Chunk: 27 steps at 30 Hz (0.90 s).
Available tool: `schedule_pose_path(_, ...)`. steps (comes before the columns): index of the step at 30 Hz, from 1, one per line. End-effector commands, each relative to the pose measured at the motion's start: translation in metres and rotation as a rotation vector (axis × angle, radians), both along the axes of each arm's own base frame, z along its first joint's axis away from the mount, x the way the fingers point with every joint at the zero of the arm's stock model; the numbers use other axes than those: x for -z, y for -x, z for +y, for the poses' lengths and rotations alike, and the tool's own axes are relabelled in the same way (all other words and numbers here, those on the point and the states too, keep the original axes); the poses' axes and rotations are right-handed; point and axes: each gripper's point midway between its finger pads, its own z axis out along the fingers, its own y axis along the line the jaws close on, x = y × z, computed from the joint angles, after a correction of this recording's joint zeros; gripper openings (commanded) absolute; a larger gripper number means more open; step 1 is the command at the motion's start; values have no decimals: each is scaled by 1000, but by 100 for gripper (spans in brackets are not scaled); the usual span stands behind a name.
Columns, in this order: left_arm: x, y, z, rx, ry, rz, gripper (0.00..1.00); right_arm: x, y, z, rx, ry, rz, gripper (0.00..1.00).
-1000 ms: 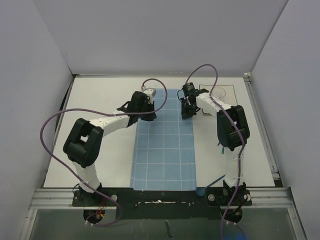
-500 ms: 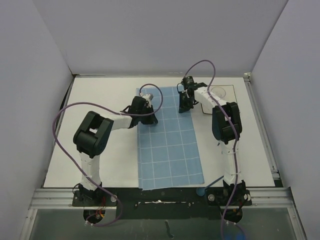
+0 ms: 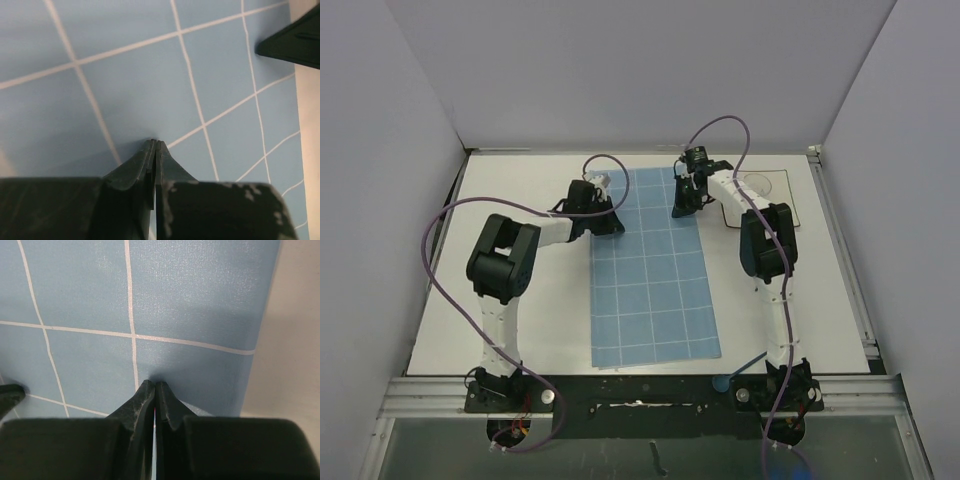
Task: Set the dinner table for one person
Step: Move the napkin to the center of the board.
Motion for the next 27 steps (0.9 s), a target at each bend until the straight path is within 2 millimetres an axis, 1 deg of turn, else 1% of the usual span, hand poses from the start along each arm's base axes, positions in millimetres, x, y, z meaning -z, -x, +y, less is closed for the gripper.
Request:
schedule_pose_path(1, 30, -12, 50, -78, -95, 62, 0, 70, 18, -9, 10, 42, 108, 0)
schedule_pose_path(7, 31, -13, 50, -80, -88, 63, 0, 72, 13, -12, 20, 22, 112, 0)
schedule_pose_path(12, 34, -12, 50, -80, -92, 73, 0, 74, 19, -13, 21, 19, 121, 0)
schedule_pose_path(16, 39, -13, 52, -95, -105, 93, 0, 77, 29, -14, 32, 6, 131, 0)
schedule_pose_path(17, 41, -14, 52, -94, -107, 99, 0, 81, 36, -15, 37, 6, 145, 0)
schedule_pose_path(20, 44, -18, 52, -96, -117, 116, 0, 84, 48, -15, 54, -1, 155, 0)
schedule_pose_path(24, 47, -27, 55, -106, -115, 142, 0, 78, 66, -11, 66, -11, 160, 0)
schedule_pose_path(27, 49, -33, 53, -105, -105, 147, 0, 71, 71, -8, 60, -15, 145, 0)
